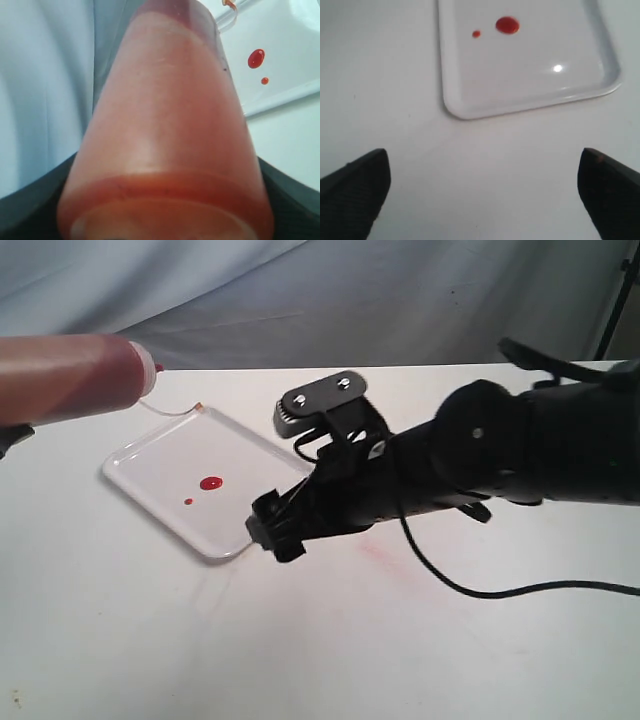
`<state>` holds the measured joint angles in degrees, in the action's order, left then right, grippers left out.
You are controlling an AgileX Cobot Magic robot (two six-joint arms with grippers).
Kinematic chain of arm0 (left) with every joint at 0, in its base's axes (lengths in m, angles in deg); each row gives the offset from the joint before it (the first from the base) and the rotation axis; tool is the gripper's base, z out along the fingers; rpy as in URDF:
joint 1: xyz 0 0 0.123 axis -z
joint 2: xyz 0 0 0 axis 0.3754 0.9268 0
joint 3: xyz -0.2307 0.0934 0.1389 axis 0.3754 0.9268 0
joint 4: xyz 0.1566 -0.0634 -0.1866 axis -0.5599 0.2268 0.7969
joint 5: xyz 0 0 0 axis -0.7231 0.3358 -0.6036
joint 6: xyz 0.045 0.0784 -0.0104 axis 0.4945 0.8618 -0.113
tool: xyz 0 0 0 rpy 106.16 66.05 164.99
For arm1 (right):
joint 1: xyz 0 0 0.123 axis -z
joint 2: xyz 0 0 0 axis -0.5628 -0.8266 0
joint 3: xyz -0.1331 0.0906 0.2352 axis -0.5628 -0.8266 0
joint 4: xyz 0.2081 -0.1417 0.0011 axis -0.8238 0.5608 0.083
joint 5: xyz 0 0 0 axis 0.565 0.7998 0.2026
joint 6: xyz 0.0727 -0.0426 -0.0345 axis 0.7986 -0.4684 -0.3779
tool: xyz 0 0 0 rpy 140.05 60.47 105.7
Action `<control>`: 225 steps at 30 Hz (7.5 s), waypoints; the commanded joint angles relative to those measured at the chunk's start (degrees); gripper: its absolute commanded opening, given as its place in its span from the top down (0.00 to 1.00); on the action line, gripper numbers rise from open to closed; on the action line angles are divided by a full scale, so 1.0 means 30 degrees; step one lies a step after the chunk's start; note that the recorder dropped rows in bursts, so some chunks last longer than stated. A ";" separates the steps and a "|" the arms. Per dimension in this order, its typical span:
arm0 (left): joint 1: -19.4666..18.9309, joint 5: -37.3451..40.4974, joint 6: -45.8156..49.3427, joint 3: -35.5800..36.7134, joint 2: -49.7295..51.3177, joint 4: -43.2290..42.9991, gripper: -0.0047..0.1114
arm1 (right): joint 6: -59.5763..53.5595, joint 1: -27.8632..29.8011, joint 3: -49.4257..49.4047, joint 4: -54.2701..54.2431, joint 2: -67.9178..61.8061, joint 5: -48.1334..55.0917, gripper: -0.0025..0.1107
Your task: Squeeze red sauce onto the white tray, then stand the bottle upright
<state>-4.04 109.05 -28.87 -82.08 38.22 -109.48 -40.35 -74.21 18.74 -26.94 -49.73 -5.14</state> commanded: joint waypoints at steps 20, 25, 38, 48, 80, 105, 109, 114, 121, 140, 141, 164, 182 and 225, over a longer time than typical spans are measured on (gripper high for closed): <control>0.1426 -0.1205 0.0035 -0.0196 -0.0306 0.0213 0.96 | 0.3963 0.0166 -0.7662 -0.5047 0.6573 -0.7892 0.17; 0.1426 -0.1205 0.0035 -0.0196 -0.0306 0.0213 0.96 | 1.0893 0.0166 -0.7662 0.0007 0.7544 -0.8008 0.17; 0.1426 -0.1243 0.0035 -0.0196 -0.0306 0.0213 0.96 | 3.4784 -0.1788 -0.7662 1.5740 0.2824 -2.0140 0.17; 0.1426 -0.1282 0.0035 -0.0196 -0.0306 0.0213 0.96 | 4.1515 -0.2725 -0.5982 1.5508 -0.5988 -2.7550 0.17; 0.1426 -0.1145 0.0035 -0.0196 -0.0306 0.0079 0.96 | 4.3135 -0.3752 0.2577 1.5189 -0.8203 -2.7550 0.27; 0.1426 -0.1145 0.0045 -0.0196 -0.0306 0.0159 0.96 | 4.4422 -0.4033 0.5339 1.4343 -0.8203 -2.6792 0.27; 0.1426 -0.1181 0.0045 -0.0196 -0.0306 0.0152 0.96 | 4.4133 -0.4033 0.5563 1.3537 -0.8203 -2.7003 0.27; 0.1426 -0.1142 0.0045 -0.0196 -0.0306 0.0152 0.96 | 4.2946 -0.4033 0.5563 1.2171 -0.8203 -2.6822 0.27; 0.1426 -0.1110 0.0045 -0.0196 -0.0306 0.0152 0.96 | 4.1325 -0.3999 0.5563 1.0276 -0.8203 -2.6822 0.27; 0.1426 -0.1013 0.0594 -0.0196 -0.0306 0.0810 0.96 | 3.9317 -0.3303 0.7656 1.3359 -0.8263 -2.6103 0.63; 0.1426 -0.1013 0.0594 -0.0196 -0.0306 0.0897 0.96 | 3.8874 -0.3303 0.7656 1.3489 -0.8263 -2.5878 0.68; 0.1426 -0.1130 0.1035 -0.0196 -0.0266 0.3575 0.96 | 3.0030 -0.0429 0.7656 2.8830 -0.6802 -2.3480 0.95; 0.1426 -0.4729 0.1171 -0.0196 0.2501 1.0365 0.91 | 3.7224 -0.0386 0.7656 4.5521 -0.2444 -1.5816 0.98; 0.5464 -0.6735 0.1772 -0.0196 0.3825 1.3590 0.35 | 3.7482 0.1339 0.3637 4.6205 -0.0666 -1.4319 0.98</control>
<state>9.62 96.30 -24.10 -81.35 49.90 -70.18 72.71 -71.61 32.70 108.96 -51.24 -48.78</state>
